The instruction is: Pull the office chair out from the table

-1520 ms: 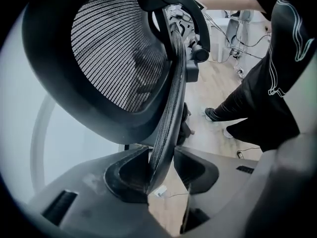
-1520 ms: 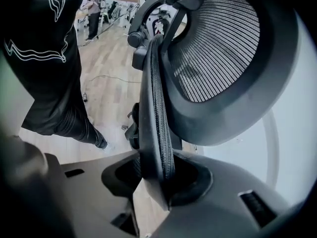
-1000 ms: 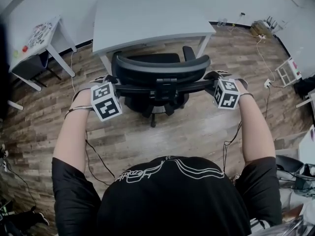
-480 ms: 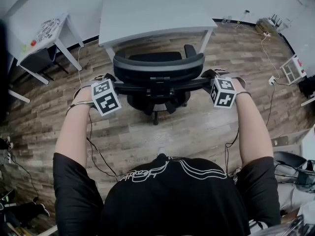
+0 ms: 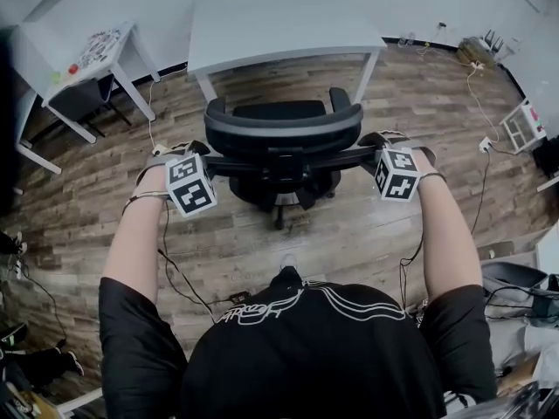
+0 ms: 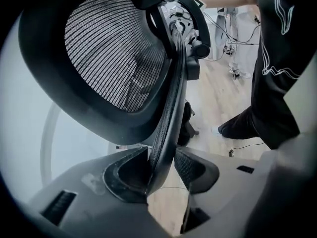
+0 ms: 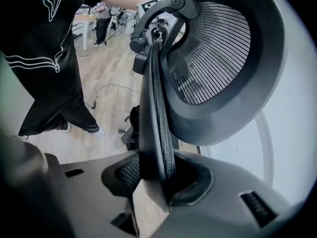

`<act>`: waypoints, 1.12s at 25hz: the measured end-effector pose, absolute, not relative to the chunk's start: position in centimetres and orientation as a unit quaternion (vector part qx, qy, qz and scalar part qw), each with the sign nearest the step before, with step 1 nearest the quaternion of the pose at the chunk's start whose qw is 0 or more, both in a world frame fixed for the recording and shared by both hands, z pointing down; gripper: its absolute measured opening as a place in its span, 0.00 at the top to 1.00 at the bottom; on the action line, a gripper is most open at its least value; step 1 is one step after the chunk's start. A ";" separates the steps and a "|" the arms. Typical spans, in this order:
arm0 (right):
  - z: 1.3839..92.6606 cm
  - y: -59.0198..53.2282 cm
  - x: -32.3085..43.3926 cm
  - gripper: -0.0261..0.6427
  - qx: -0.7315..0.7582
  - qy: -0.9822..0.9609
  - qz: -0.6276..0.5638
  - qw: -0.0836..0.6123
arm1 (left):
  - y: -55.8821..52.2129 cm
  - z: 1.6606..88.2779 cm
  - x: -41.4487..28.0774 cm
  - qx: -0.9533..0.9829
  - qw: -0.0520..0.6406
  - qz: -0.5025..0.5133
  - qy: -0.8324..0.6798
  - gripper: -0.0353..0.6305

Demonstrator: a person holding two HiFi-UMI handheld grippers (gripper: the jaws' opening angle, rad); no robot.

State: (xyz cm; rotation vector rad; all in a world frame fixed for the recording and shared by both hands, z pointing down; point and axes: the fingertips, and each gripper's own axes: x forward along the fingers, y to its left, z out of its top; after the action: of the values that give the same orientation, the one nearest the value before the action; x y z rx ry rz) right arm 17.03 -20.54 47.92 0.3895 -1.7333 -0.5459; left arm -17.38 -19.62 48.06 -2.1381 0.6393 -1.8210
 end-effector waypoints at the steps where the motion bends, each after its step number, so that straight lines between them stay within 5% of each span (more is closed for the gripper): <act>1: 47.9 -19.8 16.9 0.72 0.167 -0.747 -0.236 0.598 | -18.8 48.0 -17.5 -0.738 0.129 -0.625 0.220 0.71; 28: 48.1 -7.6 17.2 0.70 0.186 -0.747 -0.251 0.586 | -5.4 48.4 -17.1 -0.717 0.162 -0.625 0.261 0.69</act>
State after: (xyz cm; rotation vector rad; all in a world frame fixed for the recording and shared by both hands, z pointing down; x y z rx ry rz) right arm 17.17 -7.56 48.10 0.4343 -1.7422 -0.5843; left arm -17.14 -5.41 48.41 -2.0475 0.7439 -1.7844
